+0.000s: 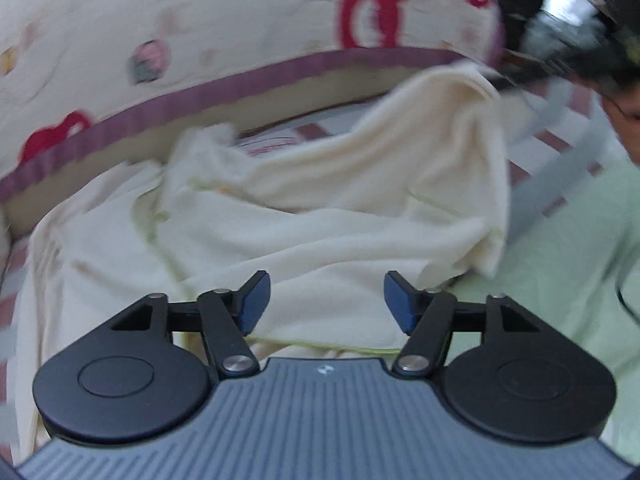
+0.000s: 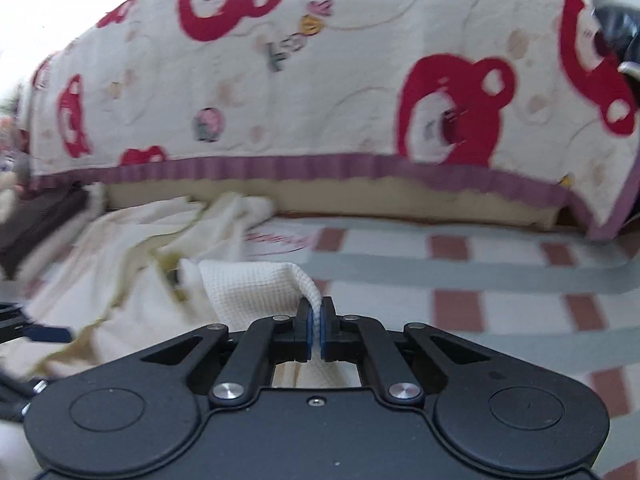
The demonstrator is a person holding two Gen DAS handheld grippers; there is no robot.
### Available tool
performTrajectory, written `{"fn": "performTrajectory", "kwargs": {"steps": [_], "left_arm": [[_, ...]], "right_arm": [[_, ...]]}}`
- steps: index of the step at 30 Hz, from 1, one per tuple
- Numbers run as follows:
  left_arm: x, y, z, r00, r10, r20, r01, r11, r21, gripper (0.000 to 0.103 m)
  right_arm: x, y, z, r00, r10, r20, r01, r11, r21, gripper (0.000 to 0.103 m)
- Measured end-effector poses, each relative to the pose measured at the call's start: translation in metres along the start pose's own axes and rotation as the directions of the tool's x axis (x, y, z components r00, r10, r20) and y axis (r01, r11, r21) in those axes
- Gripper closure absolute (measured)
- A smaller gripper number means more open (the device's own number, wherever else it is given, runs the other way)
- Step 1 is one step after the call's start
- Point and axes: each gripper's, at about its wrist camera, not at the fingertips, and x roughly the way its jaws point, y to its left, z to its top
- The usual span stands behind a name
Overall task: Fold clothes
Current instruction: 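Lay the cream garment flat on the mat and open both grippers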
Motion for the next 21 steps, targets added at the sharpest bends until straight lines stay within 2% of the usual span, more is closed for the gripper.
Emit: {"fn": "performTrajectory", "kwargs": {"steps": [1,5,6,7,8,9,10,12,14,18,19,21], "left_arm": [[0.007,-0.005,0.002,1.0,-0.015,-0.008,0.015,1.0,0.022,0.029],[0.044,-0.019,0.012,0.998,-0.022,-0.058,0.027,0.997,0.071,0.028],[0.051,-0.021,0.014,0.997,-0.014,-0.075,0.019,0.997,0.079,0.028],[0.058,-0.022,0.016,0.996,-0.002,-0.093,0.01,0.996,0.088,0.033],[0.064,-0.023,0.018,0.994,0.011,-0.11,0.0,0.995,0.096,0.044],[0.066,-0.024,0.018,0.993,0.036,-0.115,-0.023,0.993,0.115,0.086],[0.064,-0.023,0.019,0.991,0.065,-0.113,-0.05,0.991,0.128,0.101],[0.055,-0.018,0.018,0.987,0.12,-0.103,-0.106,0.985,0.133,0.103],[0.036,-0.003,0.015,0.983,0.171,-0.067,-0.165,0.982,0.088,0.103],[0.009,0.03,0.009,0.959,0.277,-0.057,-0.278,0.961,-0.006,0.103],[0.004,0.035,0.006,0.957,0.284,-0.064,-0.286,0.958,-0.019,0.102],[-0.005,0.04,-0.003,0.959,0.272,-0.081,-0.275,0.961,-0.028,0.098]], "right_arm": [[0.001,-0.005,0.004,1.0,-0.017,0.004,0.017,1.0,-0.008,0.1],[0.007,-0.02,0.03,0.993,-0.114,0.024,0.115,0.989,-0.096,0.1],[0.011,-0.024,0.038,0.99,-0.139,0.028,0.142,0.982,-0.122,0.101],[0.016,-0.029,0.046,0.985,-0.168,0.03,0.171,0.974,-0.147,0.101],[0.023,-0.036,0.054,0.979,-0.2,0.032,0.202,0.964,-0.172,0.101],[0.031,-0.043,0.062,0.971,-0.237,0.036,0.24,0.951,-0.197,0.102],[0.039,-0.052,0.07,0.961,-0.275,0.041,0.277,0.938,-0.209,0.102],[0.054,-0.074,0.084,0.938,-0.343,0.048,0.346,0.915,-0.21,0.103],[0.069,-0.096,0.096,0.916,-0.398,0.048,0.4,0.895,-0.198,0.103],[0.105,-0.128,0.09,0.844,-0.536,0.02,0.529,0.826,-0.194,0.103],[0.108,-0.135,0.085,0.849,-0.528,-0.013,0.521,0.841,-0.146,0.103],[0.103,-0.142,0.07,0.904,-0.42,-0.084,0.423,0.906,0.014,0.092]]}}
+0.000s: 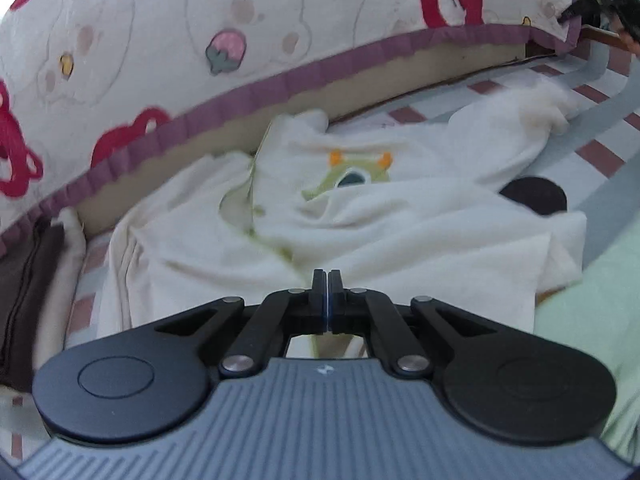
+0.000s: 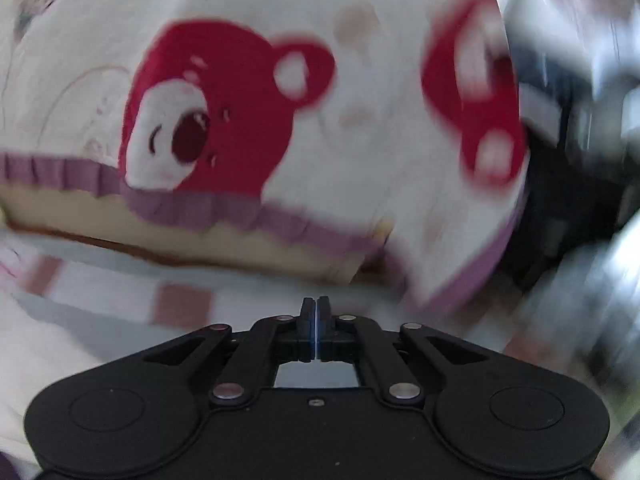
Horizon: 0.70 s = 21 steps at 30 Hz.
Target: Fold clothes
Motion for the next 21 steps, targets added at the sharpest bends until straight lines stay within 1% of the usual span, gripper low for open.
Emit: {"fn": "performTrajectory", "kwargs": {"steps": [1,2,3,4,5,6,7,8,9,10,11,12,13,15,17,18,19,20,21], "left_arm": [[-0.003,0.003,-0.005,1.0,-0.002,-0.005,0.002,1.0,-0.001,0.095],[-0.007,0.005,-0.011,1.0,0.01,-0.021,-0.01,1.0,0.005,0.092],[-0.01,0.006,-0.017,0.999,0.028,-0.04,-0.028,1.0,0.014,0.084],[-0.012,0.009,-0.022,0.997,0.044,-0.06,-0.044,0.999,0.009,0.077],[-0.014,0.014,-0.026,0.995,0.059,-0.081,-0.06,0.998,0.0,0.075],[-0.017,0.021,-0.032,0.993,0.066,-0.102,-0.068,0.998,-0.018,0.075],[-0.021,0.029,-0.037,0.99,0.068,-0.123,-0.073,0.997,-0.039,0.075],[-0.025,0.037,-0.043,0.987,0.069,-0.144,-0.079,0.995,-0.06,0.074],[-0.03,0.043,-0.049,0.984,0.073,-0.16,-0.083,0.995,-0.06,0.072],[-0.035,0.049,-0.055,0.982,0.078,-0.174,-0.088,0.995,-0.051,0.069],[-0.041,0.055,-0.061,0.979,0.082,-0.187,-0.092,0.995,-0.043,0.068],[-0.046,0.061,-0.066,0.976,0.087,-0.2,-0.096,0.995,-0.034,0.063],[-0.051,0.067,-0.072,0.973,0.092,-0.214,-0.1,0.995,-0.025,0.059],[-0.065,0.076,-0.084,0.968,0.111,-0.225,-0.116,0.993,-0.011,0.056],[-0.074,0.084,-0.095,0.962,0.092,-0.258,-0.101,0.995,-0.022,0.055],[-0.077,0.086,-0.1,0.959,0.076,-0.273,-0.087,0.996,-0.03,0.055],[-0.078,0.087,-0.104,0.959,0.061,-0.277,-0.074,0.997,-0.034,0.055],[-0.079,0.085,-0.109,0.961,0.049,-0.272,-0.061,0.997,-0.036,0.055],[-0.079,0.083,-0.112,0.963,0.043,-0.266,-0.054,0.998,-0.032,0.053]], "right_arm": [[-0.007,0.002,-0.011,0.997,0.083,-0.012,-0.082,0.996,0.045,0.092],[-0.015,0.008,-0.024,0.986,0.166,-0.021,-0.164,0.984,0.072,0.091],[-0.026,0.018,-0.038,0.967,0.251,-0.033,-0.248,0.965,0.08,0.085],[-0.037,0.028,-0.053,0.94,0.338,-0.051,-0.333,0.939,0.087,0.079],[-0.047,0.039,-0.069,0.902,0.425,-0.077,-0.417,0.904,0.098,0.066],[-0.056,0.049,-0.085,0.855,0.508,-0.105,-0.497,0.86,0.112,0.063],[-0.064,0.059,-0.099,0.809,0.573,-0.132,-0.56,0.819,0.122,0.063],[-0.073,0.068,-0.111,0.775,0.611,-0.16,-0.599,0.791,0.124,0.063],[-0.082,0.078,-0.123,0.746,0.639,-0.188,-0.627,0.769,0.123,0.063],[-0.092,0.086,-0.133,0.722,0.661,-0.205,-0.65,0.75,0.125,0.062],[-0.101,0.093,-0.141,0.703,0.679,-0.213,-0.669,0.733,0.127,0.062],[-0.111,0.101,-0.148,0.686,0.694,-0.219,-0.686,0.717,0.123,0.062],[-0.122,0.109,-0.153,0.678,0.701,-0.221,-0.701,0.708,0.092,0.061],[-0.145,0.128,-0.161,0.676,0.701,-0.228,-0.72,0.693,-0.004,0.059],[-0.164,0.152,-0.163,0.682,0.686,-0.253,-0.727,0.674,-0.134,0.052],[-0.174,0.165,-0.165,0.686,0.68,-0.26,-0.727,0.658,-0.197,0.051],[-0.181,0.176,-0.165,0.683,0.682,-0.262,-0.731,0.637,-0.246,0.051],[-0.187,0.186,-0.165,0.672,0.691,-0.266,-0.74,0.614,-0.276,0.051],[-0.191,0.196,-0.165,0.666,0.697,-0.265,-0.745,0.603,-0.285,0.051]]}}
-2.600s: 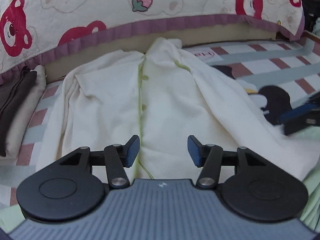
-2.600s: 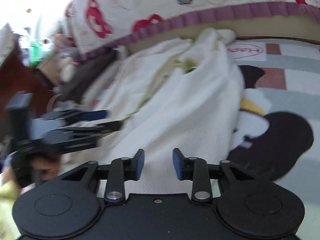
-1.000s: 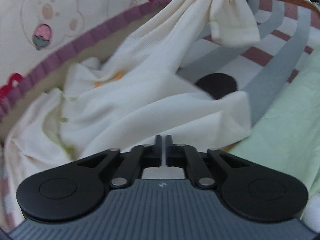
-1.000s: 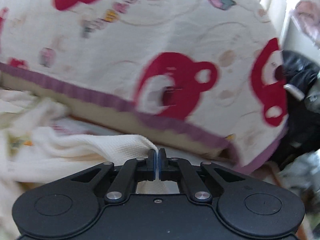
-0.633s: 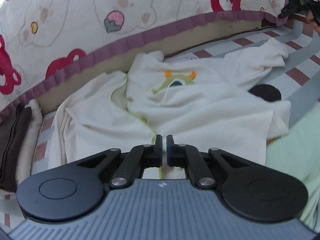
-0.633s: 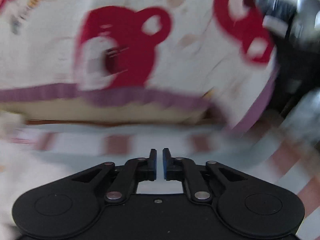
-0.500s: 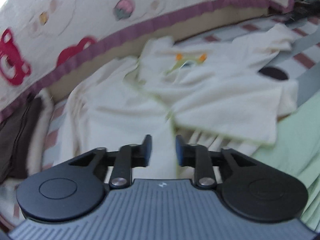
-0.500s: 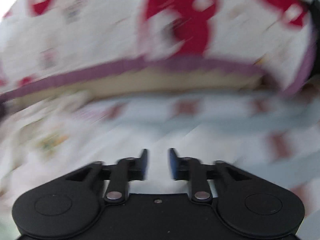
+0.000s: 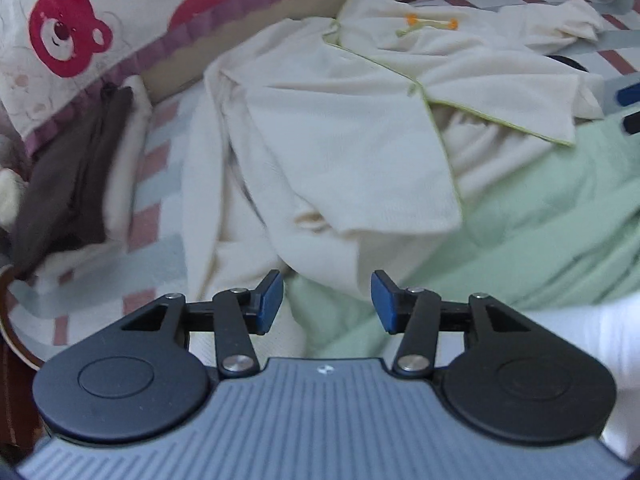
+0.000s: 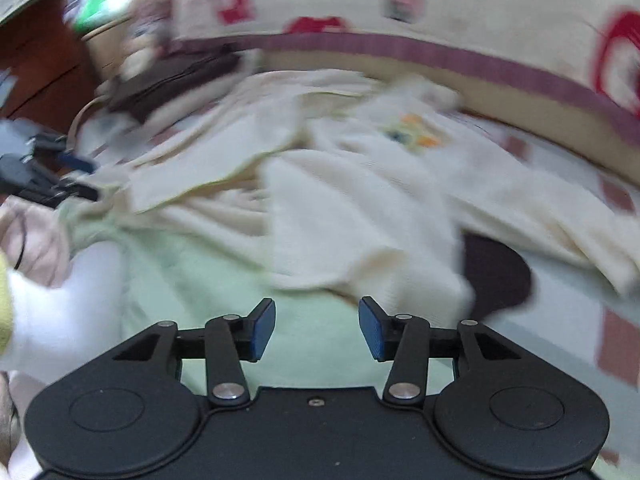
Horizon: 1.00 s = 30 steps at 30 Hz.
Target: Fold clothes
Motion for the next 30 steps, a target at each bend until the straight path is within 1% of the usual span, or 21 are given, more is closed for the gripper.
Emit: {"fn": "performTrajectory", "kwargs": {"steps": [2,5,7,8,9,10,11,12,13,14,15,16,17,18,19,21,23,25,27,28,30], "left_arm": [[0.006,-0.005,-0.003,1.0,-0.002,0.01,0.002,1.0,0.013,0.05],[0.02,-0.008,0.003,1.0,0.015,0.01,-0.015,1.0,0.005,0.049],[0.031,-0.006,0.008,1.0,0.02,0.006,-0.02,1.0,-0.012,0.047],[0.037,-0.004,0.01,1.0,0.027,0.001,-0.027,1.0,-0.014,0.046],[0.044,-0.002,0.012,0.999,0.038,-0.008,-0.038,0.999,-0.018,0.046],[0.05,0.0,0.013,0.999,0.051,-0.018,-0.052,0.998,-0.024,0.046],[0.055,0.004,0.014,0.999,0.047,-0.022,-0.048,0.998,-0.042,0.047],[0.058,0.009,0.015,0.999,0.036,-0.023,-0.038,0.997,-0.064,0.05],[0.059,0.014,0.014,1.0,0.019,-0.01,-0.019,0.995,-0.095,0.066],[0.058,0.019,0.014,1.0,-0.008,0.008,0.008,0.992,-0.122,0.077],[0.055,0.023,0.013,1.0,-0.013,0.023,0.016,0.991,-0.131,0.092],[0.052,0.027,0.012,0.999,-0.008,0.038,0.013,0.991,-0.132,0.095],[0.049,0.031,0.011,0.999,-0.003,0.052,0.01,0.991,-0.134,0.098],[0.046,0.035,0.01,0.998,0.001,0.067,0.008,0.991,-0.135,0.1],[0.038,0.04,0.008,0.996,0.011,0.092,0.002,0.989,-0.146,0.101],[0.018,0.052,0.005,0.989,0.033,0.146,-0.004,0.982,-0.189,0.101],[-0.003,0.064,0.0,0.982,0.047,0.185,0.001,0.967,-0.255,0.101],[-0.015,0.073,-0.006,0.974,0.02,0.226,0.054,0.948,-0.314,0.101],[-0.011,0.072,-0.007,0.975,0.012,0.22,0.061,0.945,-0.321,0.101],[-0.005,0.069,-0.007,0.98,0.024,0.199,0.04,0.949,-0.312,0.098],[0.012,0.063,-0.002,0.991,0.043,0.128,-0.005,0.96,-0.278,0.097]], "right_arm": [[0.011,0.015,0.011,1.0,0.018,0.011,-0.018,1.0,0.02,0.05],[0.035,0.026,0.036,0.993,0.118,0.015,-0.119,0.984,0.136,0.05],[0.054,0.032,0.055,0.972,0.234,0.015,-0.232,0.947,0.224,0.046],[0.064,0.034,0.065,0.957,0.291,0.019,-0.285,0.92,0.268,0.039],[0.075,0.037,0.073,0.942,0.335,0.014,-0.323,0.895,0.308,0.036],[0.085,0.04,0.077,0.939,0.344,0.009,-0.325,0.877,0.352,0.036],[0.095,0.043,0.079,0.942,0.334,0.009,-0.31,0.862,0.401,0.035],[0.105,0.045,0.082,0.946,0.324,0.009,-0.293,0.844,0.449,0.034],[0.117,0.048,0.081,0.953,0.302,0.011,-0.266,0.821,0.505,0.034],[0.127,0.05,0.077,0.958,0.287,0.017,-0.247,0.791,0.559,0.034],[0.134,0.05,0.074,0.955,0.296,0.037,-0.26,0.767,0.586,0.038],[0.139,0.052,0.071,0.948,0.313,0.064,-0.288,0.748,0.598,0.047],[0.14,0.055,0.071,0.943,0.32,0.094,-0.312,0.747,0.587,0.081],[0.137,0.059,0.074,0.944,0.306,0.125,-0.323,0.772,0.547,0.097],[0.129,0.064,0.078,0.95,0.268,0.159,-0.311,0.807,0.501,0.097],[0.107,0.064,0.089,0.958,0.141,0.249,-0.237,0.877,0.418,0.097],[0.083,0.057,0.099,0.948,0.018,0.316,-0.136,0.924,0.357,0.097],[0.07,0.042,0.105,0.942,-0.082,0.326,-0.042,0.933,0.357,0.097],[0.067,0.024,0.108,0.936,-0.171,0.307,0.047,0.927,0.372,0.097],[0.068,0.016,0.108,0.935,-0.209,0.286,0.09,0.921,0.379,0.097],[0.074,0.006,0.105,0.933,-0.264,0.243,0.159,0.911,0.38,0.097]]}}
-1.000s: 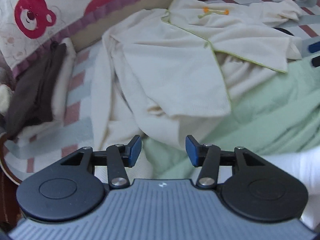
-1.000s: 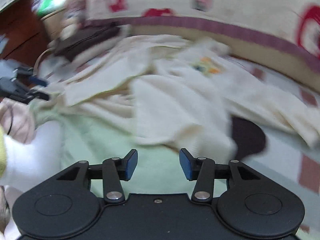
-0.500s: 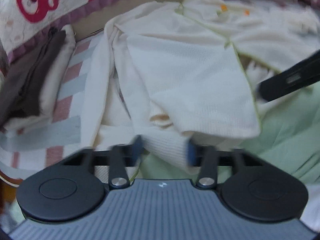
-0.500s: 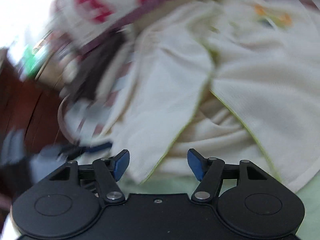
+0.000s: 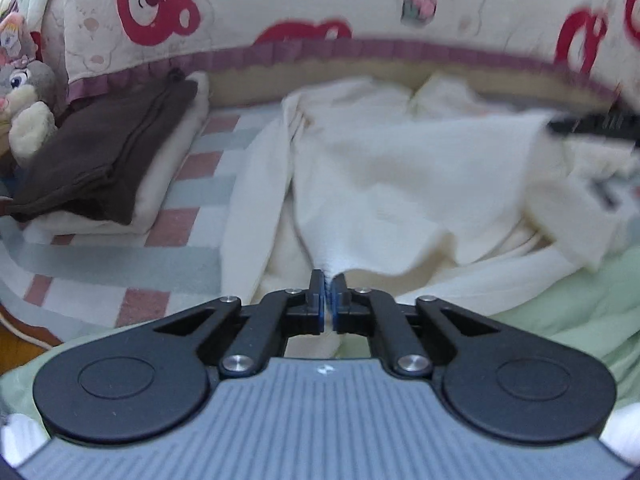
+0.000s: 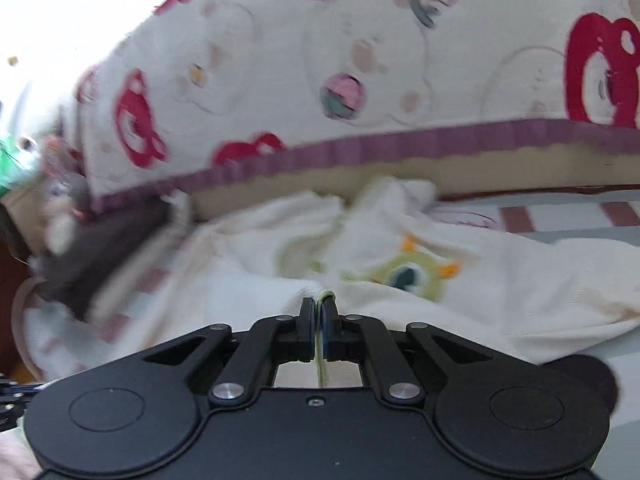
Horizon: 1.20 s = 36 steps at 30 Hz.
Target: Fold clothes
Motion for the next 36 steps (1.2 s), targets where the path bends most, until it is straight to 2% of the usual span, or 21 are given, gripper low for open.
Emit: {"fn": "performTrajectory", "kwargs": {"steps": [2,4,6,8,9,10,12,15,18,20,21,22,23,24,26,27,29,30,31,33,36], "left_arm": [[0.015,-0.005,0.002,0.998,0.015,-0.059,-0.012,0.999,0.04,0.094],[0.017,-0.003,0.004,0.998,-0.02,-0.054,0.023,0.998,0.063,0.083],[0.012,-0.002,0.009,0.998,-0.063,0.014,0.062,0.995,0.074,0.07],[0.006,-0.002,0.013,0.99,-0.108,0.091,0.101,0.991,0.084,0.066],[0.003,-0.002,0.016,0.983,-0.131,0.129,0.12,0.989,0.091,0.066],[-0.001,-0.001,0.021,0.967,-0.165,0.193,0.152,0.985,0.081,0.066],[-0.001,0.001,0.037,0.928,-0.262,0.266,0.249,0.965,0.081,0.063],[0.024,-0.019,0.057,0.924,-0.355,0.141,0.329,0.927,0.179,0.051],[0.054,-0.042,0.05,0.933,-0.358,0.021,0.343,0.908,0.241,0.048],[0.069,-0.051,0.039,0.926,-0.371,-0.068,0.377,0.898,0.229,0.038],[0.076,-0.052,0.033,0.919,-0.378,-0.111,0.394,0.895,0.211,0.034],[0.082,-0.053,0.026,0.91,-0.385,-0.153,0.409,0.892,0.193,0.034],[0.087,-0.051,0.021,0.911,-0.373,-0.178,0.402,0.899,0.175,0.034],[0.09,-0.048,0.018,0.917,-0.353,-0.185,0.383,0.91,0.162,0.034],[0.091,-0.042,0.018,0.924,-0.342,-0.171,0.365,0.922,0.129,0.033],[0.091,-0.04,0.02,0.928,-0.338,-0.158,0.357,0.927,0.112,0.033],[0.089,-0.036,0.024,0.94,-0.319,-0.119,0.331,0.938,0.101,0.05],[0.086,-0.034,0.025,0.947,-0.307,-0.096,0.316,0.942,0.114,0.079],[0.081,-0.032,0.027,0.95,-0.303,-0.072,0.31,0.943,0.119,0.092],[0.071,-0.025,0.028,0.955,-0.295,-0.018,0.295,0.948,0.118,0.095],[0.071,-0.019,0.032,0.97,-0.242,0.019,0.238,0.965,0.107,0.098]], "right_arm": [[0.002,-0.007,0.0,0.998,-0.066,0.001,0.066,0.997,-0.036,0.097],[-0.001,-0.013,0.002,0.995,-0.103,0.011,0.103,0.992,-0.072,0.097],[-0.005,-0.016,0.003,0.991,-0.13,0.017,0.131,0.986,-0.105,0.097],[-0.007,-0.016,0.004,0.989,-0.147,0.005,0.147,0.982,-0.122,0.097],[-0.008,-0.017,0.004,0.99,-0.144,-0.004,0.142,0.983,-0.114,0.097],[-0.007,-0.019,0.003,0.991,-0.135,-0.014,0.133,0.987,-0.094,0.097],[-0.005,-0.023,0.002,0.992,-0.125,-0.031,0.124,0.991,-0.041,0.097],[0.003,-0.025,0.003,0.99,-0.135,-0.044,0.134,0.991,-0.019,0.097],[0.002,-0.022,0.008,0.991,-0.132,-0.033,0.13,0.991,-0.042,0.097],[-0.003,-0.021,0.009,0.991,-0.132,0.009,0.132,0.988,-0.074,0.097],[-0.01,-0.021,0.008,0.992,-0.117,0.049,0.121,0.989,-0.089,0.097],[-0.017,-0.021,0.008,0.992,-0.091,0.082,0.099,0.99,-0.099,0.097],[-0.02,-0.02,0.009,0.993,-0.075,0.093,0.085,0.99,-0.11,0.097],[-0.022,-0.018,0.01,0.994,-0.069,0.09,0.08,0.989,-0.125,0.097],[-0.014,-0.018,0.012,0.996,-0.09,0.024,0.093,0.98,-0.173,0.097],[-0.01,-0.019,0.011,0.991,-0.134,-0.008,0.129,0.97,-0.204,0.097],[-0.012,-0.027,0.004,0.971,-0.236,-0.043,0.218,0.943,-0.252,0.09],[-0.022,-0.035,-0.002,0.967,-0.248,-0.049,0.229,0.941,-0.251,0.085],[-0.033,-0.044,-0.008,0.964,-0.261,-0.054,0.24,0.938,-0.25,0.084],[-0.052,-0.061,-0.021,0.956,-0.281,-0.081,0.252,0.933,-0.259,0.081],[-0.075,-0.081,-0.042,0.94,-0.29,-0.181,0.224,0.921,-0.318,0.079]]}}
